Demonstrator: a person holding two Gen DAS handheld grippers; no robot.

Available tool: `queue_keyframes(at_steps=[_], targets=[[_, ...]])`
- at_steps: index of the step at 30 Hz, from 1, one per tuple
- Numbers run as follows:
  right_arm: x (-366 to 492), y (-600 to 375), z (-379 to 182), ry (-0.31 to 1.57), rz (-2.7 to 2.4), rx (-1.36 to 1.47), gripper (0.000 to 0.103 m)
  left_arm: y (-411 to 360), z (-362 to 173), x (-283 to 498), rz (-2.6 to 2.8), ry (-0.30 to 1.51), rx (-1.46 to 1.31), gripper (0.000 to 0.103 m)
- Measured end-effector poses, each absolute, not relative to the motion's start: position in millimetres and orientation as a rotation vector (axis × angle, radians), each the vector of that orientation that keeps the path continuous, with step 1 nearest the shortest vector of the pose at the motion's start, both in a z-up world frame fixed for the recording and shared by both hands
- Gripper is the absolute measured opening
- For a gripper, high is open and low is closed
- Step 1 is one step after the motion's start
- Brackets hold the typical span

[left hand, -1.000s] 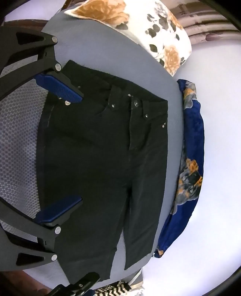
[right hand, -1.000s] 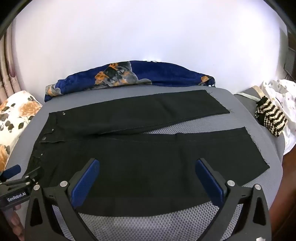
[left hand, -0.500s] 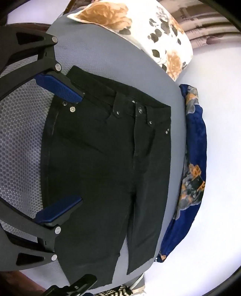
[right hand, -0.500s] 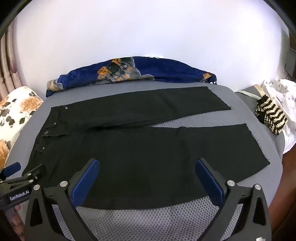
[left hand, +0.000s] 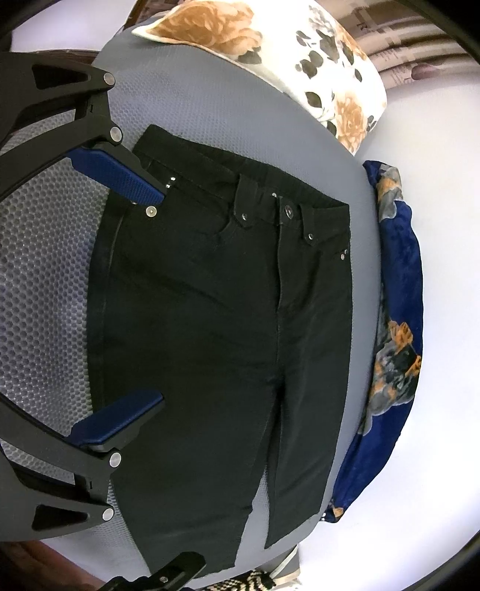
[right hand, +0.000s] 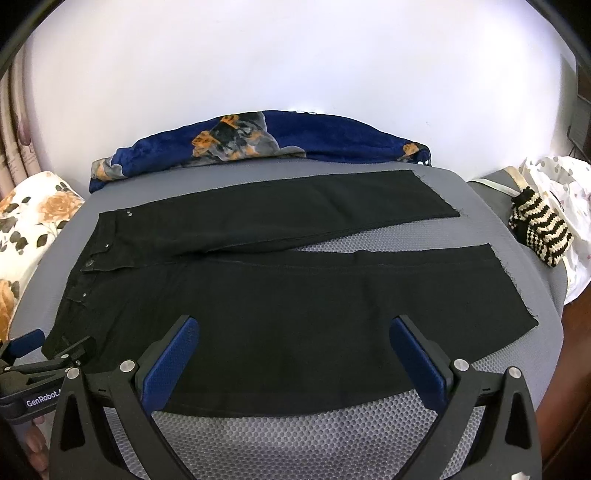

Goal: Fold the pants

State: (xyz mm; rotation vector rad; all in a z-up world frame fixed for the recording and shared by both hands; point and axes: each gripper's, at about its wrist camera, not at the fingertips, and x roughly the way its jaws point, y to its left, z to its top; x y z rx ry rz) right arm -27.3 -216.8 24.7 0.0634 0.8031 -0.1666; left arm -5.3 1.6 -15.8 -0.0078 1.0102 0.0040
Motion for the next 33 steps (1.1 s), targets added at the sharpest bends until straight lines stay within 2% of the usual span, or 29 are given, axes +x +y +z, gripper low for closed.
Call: queue_keyframes(at_steps=[33], targets=[[-25.8, -222.7, 15.2, 0.853, -0.187, 0.087, 0.103, -7.9, -18.1, -7.1, 0.004, 1.002, 0.046, 0.100]])
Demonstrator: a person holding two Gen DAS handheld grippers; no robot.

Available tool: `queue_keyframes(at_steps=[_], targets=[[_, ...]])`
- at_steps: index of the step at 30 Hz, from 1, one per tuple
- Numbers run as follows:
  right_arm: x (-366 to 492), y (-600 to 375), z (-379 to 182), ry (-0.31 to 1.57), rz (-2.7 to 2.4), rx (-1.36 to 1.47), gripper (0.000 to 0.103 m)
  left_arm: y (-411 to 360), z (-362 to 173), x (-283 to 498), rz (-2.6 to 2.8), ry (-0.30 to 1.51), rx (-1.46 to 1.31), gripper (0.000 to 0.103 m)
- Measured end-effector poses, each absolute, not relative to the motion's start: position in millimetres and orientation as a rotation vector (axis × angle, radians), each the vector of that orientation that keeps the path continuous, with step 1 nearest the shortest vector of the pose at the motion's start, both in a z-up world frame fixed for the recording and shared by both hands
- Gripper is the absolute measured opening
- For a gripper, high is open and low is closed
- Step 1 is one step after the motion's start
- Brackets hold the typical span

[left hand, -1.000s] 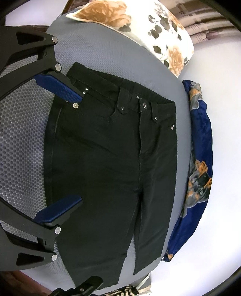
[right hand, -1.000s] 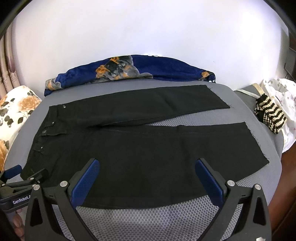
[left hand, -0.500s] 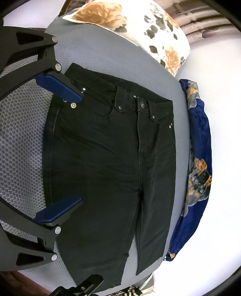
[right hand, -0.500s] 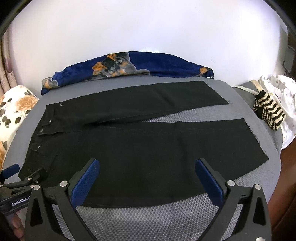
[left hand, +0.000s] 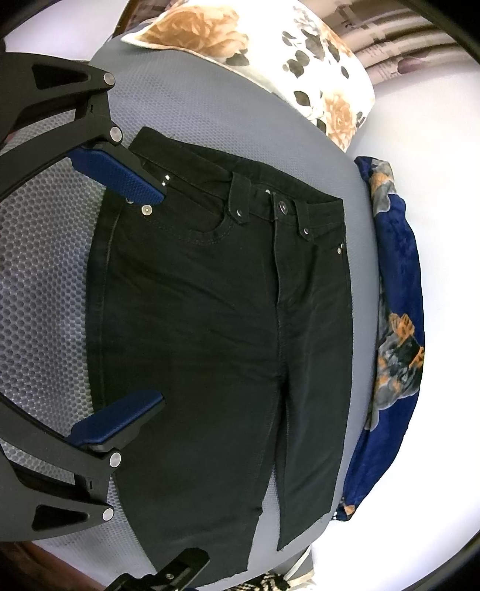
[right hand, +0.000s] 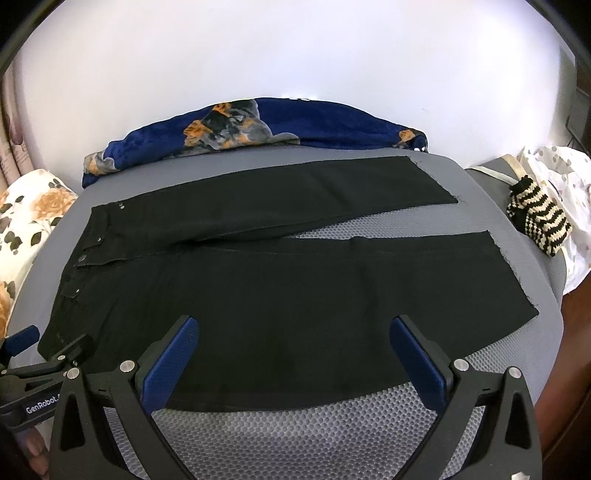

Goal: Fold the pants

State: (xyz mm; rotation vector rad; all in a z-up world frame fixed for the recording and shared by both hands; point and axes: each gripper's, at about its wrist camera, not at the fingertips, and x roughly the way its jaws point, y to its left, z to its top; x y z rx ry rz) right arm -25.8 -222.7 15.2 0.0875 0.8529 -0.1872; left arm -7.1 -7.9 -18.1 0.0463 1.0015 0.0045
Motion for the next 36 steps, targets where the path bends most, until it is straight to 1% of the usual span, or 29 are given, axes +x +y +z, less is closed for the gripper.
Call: queue_keyframes(at_steps=[27, 36], targets=[[-22, -228, 11, 0.866, -0.197, 0.090, 0.103, -12, -21, -4, 0.008, 1.016, 0.057, 0.100], [-15, -228, 13, 0.861, -0.194, 0.085, 0.103, -4, -22, 11, 0.016, 1.013, 0.024, 0.100]])
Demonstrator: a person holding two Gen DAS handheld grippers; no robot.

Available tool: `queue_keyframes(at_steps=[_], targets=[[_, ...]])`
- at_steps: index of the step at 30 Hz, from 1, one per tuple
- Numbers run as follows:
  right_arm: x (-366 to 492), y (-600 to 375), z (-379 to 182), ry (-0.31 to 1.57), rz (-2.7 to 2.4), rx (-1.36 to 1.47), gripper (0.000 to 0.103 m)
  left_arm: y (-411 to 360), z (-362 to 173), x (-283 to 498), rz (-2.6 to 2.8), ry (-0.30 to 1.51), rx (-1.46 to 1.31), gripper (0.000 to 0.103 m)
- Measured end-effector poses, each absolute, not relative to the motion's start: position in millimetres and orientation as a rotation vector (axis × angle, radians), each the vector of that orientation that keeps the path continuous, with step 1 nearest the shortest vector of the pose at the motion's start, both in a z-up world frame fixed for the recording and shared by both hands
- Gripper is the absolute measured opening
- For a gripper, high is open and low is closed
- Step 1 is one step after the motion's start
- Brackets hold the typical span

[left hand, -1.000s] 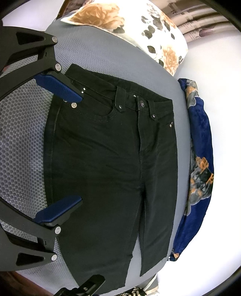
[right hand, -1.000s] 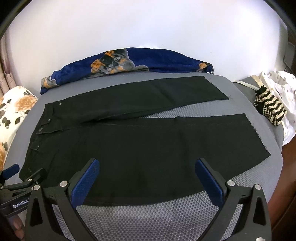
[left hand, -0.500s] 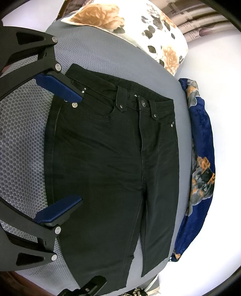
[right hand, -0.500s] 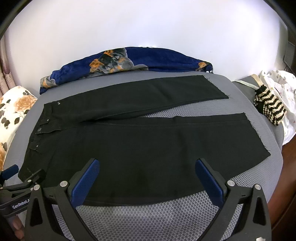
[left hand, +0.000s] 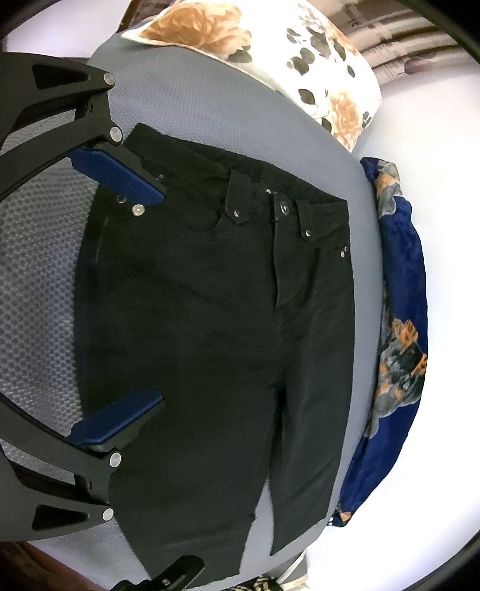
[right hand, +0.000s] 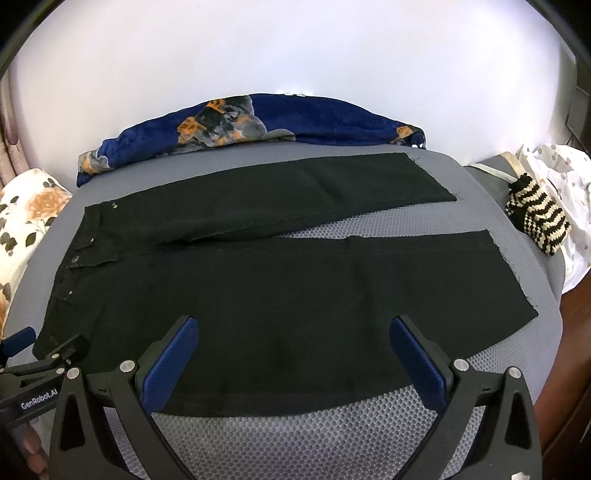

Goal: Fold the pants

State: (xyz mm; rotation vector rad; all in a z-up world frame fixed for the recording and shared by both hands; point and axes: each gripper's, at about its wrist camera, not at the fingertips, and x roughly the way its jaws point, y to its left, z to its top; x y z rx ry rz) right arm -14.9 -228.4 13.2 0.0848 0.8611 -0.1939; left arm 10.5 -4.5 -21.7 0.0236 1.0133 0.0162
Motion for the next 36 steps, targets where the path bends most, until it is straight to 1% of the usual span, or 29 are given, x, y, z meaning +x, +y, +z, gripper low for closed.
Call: queue_keyframes(at_steps=[7, 9, 11, 16, 18, 20, 21, 23, 28, 32, 36], targets=[[1, -234, 19, 0.853, -0.174, 0.104, 0.103, 10, -19, 38, 0.031, 0.988, 0.041, 0.099], [9, -234, 19, 0.855, -0.162, 0.110, 0.103, 21, -18, 52, 0.019, 0.989, 0.018, 0.095], [18, -233, 18, 0.861, -0.145, 0.108, 0.103, 32, -17, 64, -0.001, 0.991, -0.016, 0.086], [45, -228, 18, 0.878, -0.070, 0.110, 0.103, 89, -12, 113, -0.043, 0.971, -0.207, 0.075], [58, -226, 18, 0.883, -0.044, 0.115, 0.103, 110, -12, 130, -0.057, 0.965, -0.271, 0.073], [70, -224, 16, 0.890, -0.039, 0.114, 0.103, 136, -14, 151, -0.075, 0.960, -0.358, 0.065], [75, -222, 15, 0.894, -0.037, 0.110, 0.103, 147, -16, 161, -0.093, 0.965, -0.400, 0.065], [88, -218, 13, 0.907, -0.032, 0.098, 0.103, 167, -21, 180, -0.127, 0.963, -0.474, 0.060], [115, -210, 5, 0.937, -0.028, 0.077, 0.102, 200, -41, 228, -0.210, 0.982, -0.581, 0.054], [135, -202, -2, 0.965, -0.019, 0.069, 0.102, 216, -62, 257, -0.246, 1.030, -0.663, 0.045], [155, -193, -9, 0.985, -0.009, 0.052, 0.102, 224, -76, 275, -0.284, 1.055, -0.716, 0.045]])
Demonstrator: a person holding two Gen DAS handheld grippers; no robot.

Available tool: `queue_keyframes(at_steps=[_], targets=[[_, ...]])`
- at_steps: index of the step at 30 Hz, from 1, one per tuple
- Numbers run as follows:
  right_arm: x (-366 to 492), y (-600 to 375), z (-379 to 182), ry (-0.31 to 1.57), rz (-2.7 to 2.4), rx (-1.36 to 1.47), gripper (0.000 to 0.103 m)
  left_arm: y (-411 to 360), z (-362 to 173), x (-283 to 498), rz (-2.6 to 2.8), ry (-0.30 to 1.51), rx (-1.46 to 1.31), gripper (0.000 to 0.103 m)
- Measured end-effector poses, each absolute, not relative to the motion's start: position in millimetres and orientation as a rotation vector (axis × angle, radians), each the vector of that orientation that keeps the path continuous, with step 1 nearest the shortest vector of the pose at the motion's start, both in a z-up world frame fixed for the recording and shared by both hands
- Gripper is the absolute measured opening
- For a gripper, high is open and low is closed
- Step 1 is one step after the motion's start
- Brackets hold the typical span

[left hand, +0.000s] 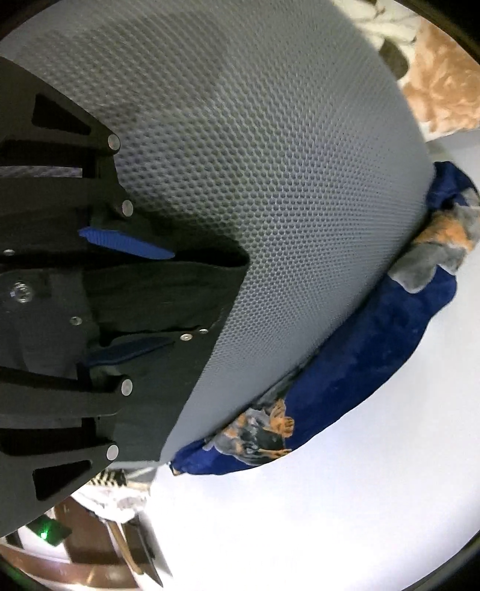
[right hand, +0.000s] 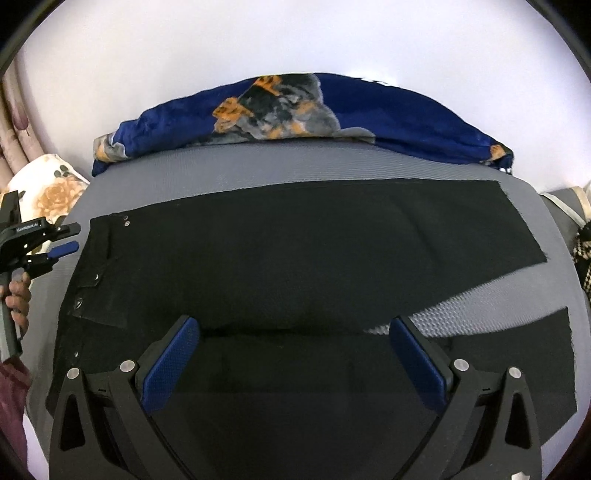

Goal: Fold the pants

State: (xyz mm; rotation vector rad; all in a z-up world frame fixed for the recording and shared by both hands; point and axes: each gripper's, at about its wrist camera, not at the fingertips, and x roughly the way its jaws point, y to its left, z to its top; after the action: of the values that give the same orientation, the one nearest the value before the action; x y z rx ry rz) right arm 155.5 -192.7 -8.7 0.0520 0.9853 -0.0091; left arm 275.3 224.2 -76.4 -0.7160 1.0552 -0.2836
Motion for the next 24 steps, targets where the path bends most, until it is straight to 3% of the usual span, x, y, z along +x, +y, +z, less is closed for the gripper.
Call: queue_keyframes(at_steps=[9, 12, 14, 24], targets=[[197, -176, -15, 0.997, 0.033, 0.037, 0.102, 233, -100, 305, -0.347, 1.087, -0.789, 0.039], [211, -173, -17, 0.996, 0.045, 0.029, 0.102, 225, -102, 312, -0.394, 1.103, -0.785, 0.031], [220, -172, -17, 0.992, 0.059, 0.027, 0.102, 221, -102, 315, -0.460, 1.104, -0.814, 0.017], [277, -174, -28, 0.994, 0.191, -0.049, 0.102, 196, -101, 333, -0.484, 1.115, -0.776, 0.018]])
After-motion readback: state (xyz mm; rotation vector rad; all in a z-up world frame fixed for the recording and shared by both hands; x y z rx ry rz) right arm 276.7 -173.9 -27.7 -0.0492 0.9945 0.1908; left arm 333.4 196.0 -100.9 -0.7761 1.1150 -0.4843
